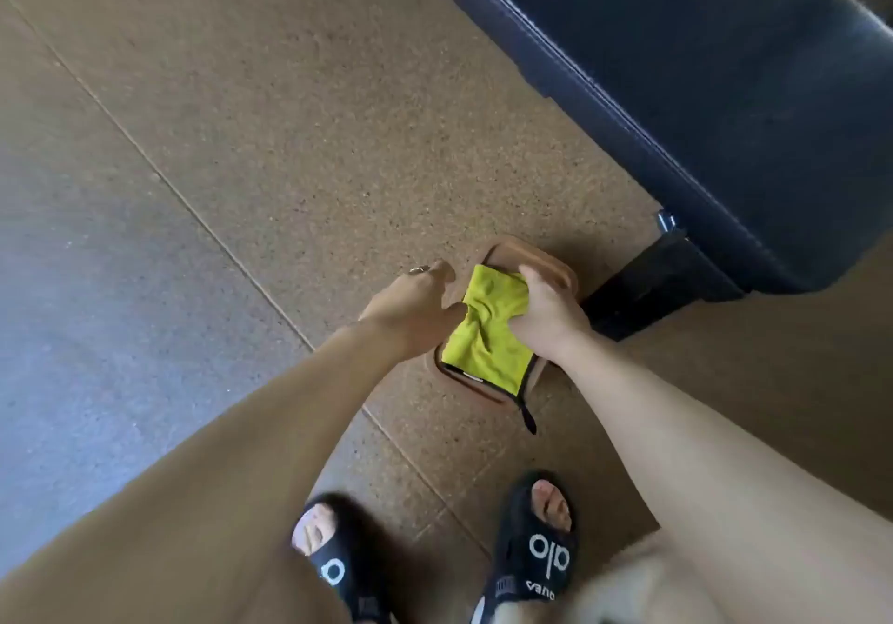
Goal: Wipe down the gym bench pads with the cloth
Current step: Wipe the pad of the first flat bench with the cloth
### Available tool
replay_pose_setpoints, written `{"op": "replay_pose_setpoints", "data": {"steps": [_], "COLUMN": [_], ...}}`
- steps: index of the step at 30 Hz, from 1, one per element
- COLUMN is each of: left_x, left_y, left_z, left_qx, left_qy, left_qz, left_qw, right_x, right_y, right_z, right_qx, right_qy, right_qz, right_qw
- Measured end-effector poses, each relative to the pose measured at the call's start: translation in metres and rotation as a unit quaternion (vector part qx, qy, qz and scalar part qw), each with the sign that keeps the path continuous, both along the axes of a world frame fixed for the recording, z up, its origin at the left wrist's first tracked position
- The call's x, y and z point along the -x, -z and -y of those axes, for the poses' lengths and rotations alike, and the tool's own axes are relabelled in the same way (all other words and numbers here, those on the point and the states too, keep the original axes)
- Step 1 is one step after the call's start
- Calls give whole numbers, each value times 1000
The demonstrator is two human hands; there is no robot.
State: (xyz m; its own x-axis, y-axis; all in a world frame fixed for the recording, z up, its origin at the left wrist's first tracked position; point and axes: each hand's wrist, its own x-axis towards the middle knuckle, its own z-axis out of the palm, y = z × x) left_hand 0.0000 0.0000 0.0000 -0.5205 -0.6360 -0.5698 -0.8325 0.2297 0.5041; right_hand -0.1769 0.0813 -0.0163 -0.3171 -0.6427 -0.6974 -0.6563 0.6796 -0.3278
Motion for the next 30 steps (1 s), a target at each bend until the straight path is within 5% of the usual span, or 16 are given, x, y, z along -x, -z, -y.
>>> {"op": "replay_pose_setpoints", "data": {"steps": [7, 10, 16, 20, 26, 28, 30], "left_x": [24, 28, 35, 36, 57, 76, 98], "left_y": [81, 91, 81, 56, -37, -81, -119], "left_z": [3, 0, -3, 6, 28, 37, 44], "left_qx": [-1, -2, -39, -75, -103, -85, -47], "left_qy": [6, -12, -24, -31, -45, -54, -84], "left_qz": [-34, -41, -50, -131, -294, -342, -386], "left_qw": [999, 999, 998, 988, 949, 934, 918], "right_x": [8, 9, 14, 27, 48, 66, 86], "right_y": [72, 70, 42, -4, -116, -161, -206], "right_z": [15, 21, 18, 27, 20, 8, -5], "right_qx": [62, 44, -11, -36, 104, 179, 238], "right_qy": [-107, -95, -77, -22, 8, 92, 213], "right_qz": [-150, -134, 15, 148, 176, 241, 354], "right_qw": [981, 985, 997, 988, 979, 949, 879]}}
